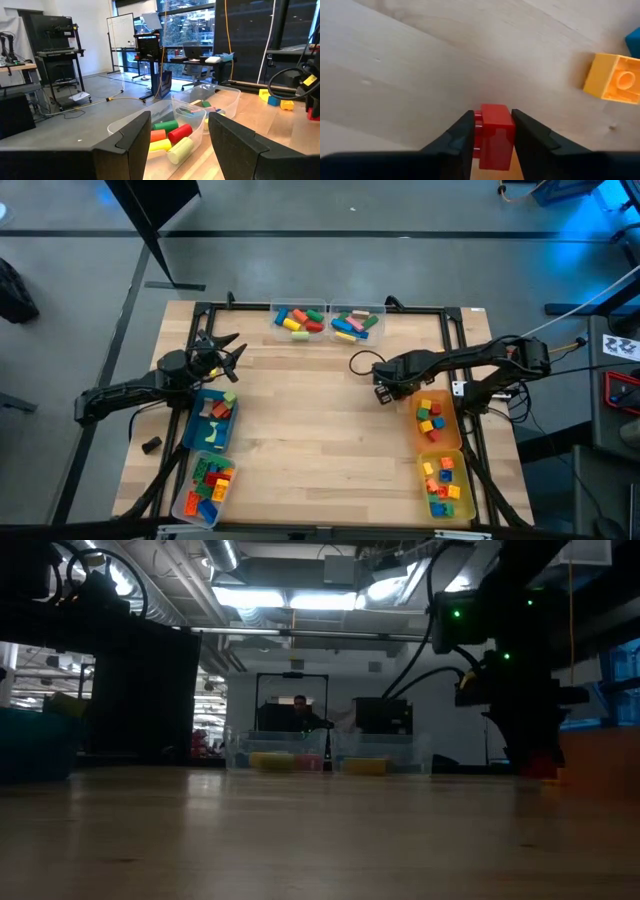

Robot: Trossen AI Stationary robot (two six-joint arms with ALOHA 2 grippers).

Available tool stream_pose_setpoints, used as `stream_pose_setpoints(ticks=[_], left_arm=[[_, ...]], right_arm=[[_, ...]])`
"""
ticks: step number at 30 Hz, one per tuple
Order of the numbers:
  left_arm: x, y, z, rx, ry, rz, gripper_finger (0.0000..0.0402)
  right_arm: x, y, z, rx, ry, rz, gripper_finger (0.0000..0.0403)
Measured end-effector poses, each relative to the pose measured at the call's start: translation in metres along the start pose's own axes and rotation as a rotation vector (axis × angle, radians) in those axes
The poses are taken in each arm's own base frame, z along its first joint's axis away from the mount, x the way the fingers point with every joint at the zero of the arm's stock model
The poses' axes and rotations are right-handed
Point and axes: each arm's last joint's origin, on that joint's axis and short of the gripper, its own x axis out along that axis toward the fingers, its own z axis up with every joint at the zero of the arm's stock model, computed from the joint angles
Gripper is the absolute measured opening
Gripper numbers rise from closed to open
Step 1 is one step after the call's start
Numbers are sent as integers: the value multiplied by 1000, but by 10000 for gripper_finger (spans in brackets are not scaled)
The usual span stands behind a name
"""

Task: Sort blocks by size
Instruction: Put the red game piece into the yellow bin, then put the orange game piece into the yellow bin

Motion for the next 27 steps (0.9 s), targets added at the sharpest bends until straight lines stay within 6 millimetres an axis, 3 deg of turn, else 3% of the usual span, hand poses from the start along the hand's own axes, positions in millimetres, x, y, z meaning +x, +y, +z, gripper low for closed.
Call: stream_pose_setpoints(ticks=[4, 7, 14, 20, 23, 27], left_arm=[[0, 0, 0, 0, 0, 0, 184], [0, 0, 0, 0, 0, 0, 184], [0, 0, 0, 0, 0, 0, 184], [0, 0, 0, 0, -1, 0, 184], [0, 0, 0, 0, 0, 0, 184], [0, 0, 0, 0, 0, 0, 184]], right_arm=[[-11, 4, 2, -1, 19, 9, 144], [-21, 8, 5, 0, 27, 31, 140], [-47, 17, 10, 0, 48, 76, 63], [-50, 20, 12, 0, 26, 94, 19], [-50, 22, 13, -3, 34, 129, 25], [-50, 25, 14, -2, 23, 155, 62]])
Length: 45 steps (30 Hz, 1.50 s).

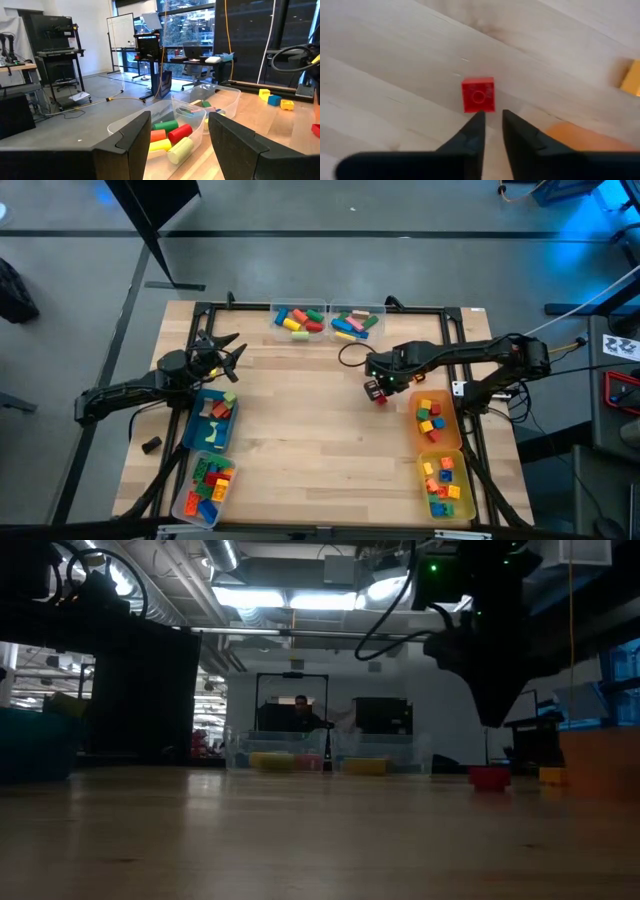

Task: Sort blocks by size
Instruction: Put the orange game piece into the yellow bin

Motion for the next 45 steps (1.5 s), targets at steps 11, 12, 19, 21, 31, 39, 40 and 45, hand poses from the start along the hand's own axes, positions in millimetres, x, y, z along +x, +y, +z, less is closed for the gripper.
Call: stream_pose_setpoints(ticks=[11, 12, 19, 21, 31, 39, 40, 45], left_arm=[[0, 0, 0, 0, 0, 0, 184], [0, 0, 0, 0, 0, 0, 184], [0, 0, 0, 0, 0, 0, 184], [0, 0, 0, 0, 0, 0, 184], [0, 0, 0, 0, 0, 0, 184], [0, 0, 0, 0, 0, 0, 184], [0, 0, 0, 0, 0, 0, 184], [0, 0, 0, 0, 0, 0, 184]], right_arm=[[21, -2, 0, -2, -37, 67, 208], [24, -2, 0, -2, -38, 74, 218], [37, -5, -2, -5, -43, 113, 265], [39, -6, -3, -5, -42, 115, 272], [58, -6, -19, -66, -69, 147, 277], [61, -5, -25, -43, -179, 94, 270], [61, -5, -25, -40, -183, 95, 266], [62, -5, -24, -38, -182, 92, 247]])
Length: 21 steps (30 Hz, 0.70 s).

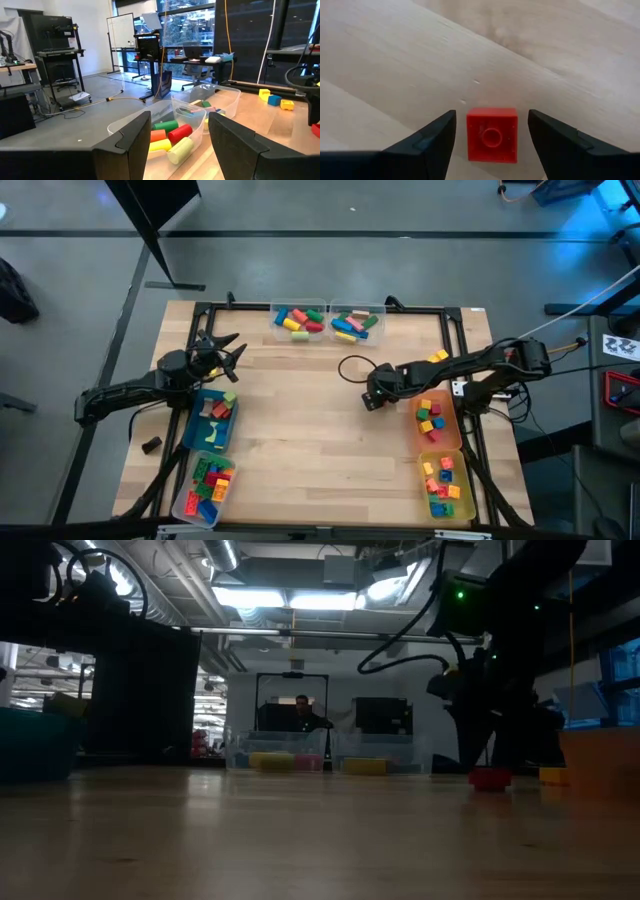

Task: Sort blocks by size
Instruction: Put the orange game piece into the yellow bin

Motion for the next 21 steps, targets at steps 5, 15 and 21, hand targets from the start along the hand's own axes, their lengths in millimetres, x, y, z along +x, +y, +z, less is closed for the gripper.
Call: stream_pose_setpoints(ticks=[5, 15, 21], left_arm=[[0, 0, 0, 0, 0, -1, 184], [0, 0, 0, 0, -1, -1, 184], [0, 0, 0, 0, -1, 0, 184]], right_arm=[[10, 0, -1, -10, 19, -41, 230], [14, 0, -1, 14, 33, -48, 197], [2, 14, 5, 16, 72, -18, 155]])
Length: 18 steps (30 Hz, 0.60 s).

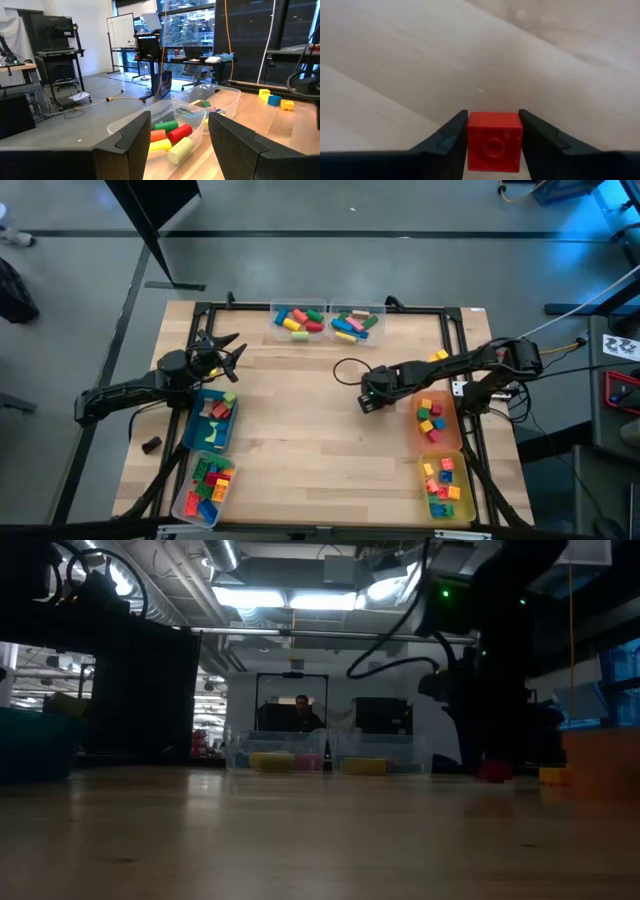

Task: Sort blocks by size
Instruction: Put the orange game piece into the yellow bin

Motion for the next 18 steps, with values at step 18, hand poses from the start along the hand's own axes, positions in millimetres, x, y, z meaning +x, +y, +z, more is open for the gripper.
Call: stream_pose_setpoints(ticks=[18], left_arm=[[0, 0, 0, 0, 0, 0, 184]], right_arm=[[-55, 28, 8, -4, 273, 41, 152]])
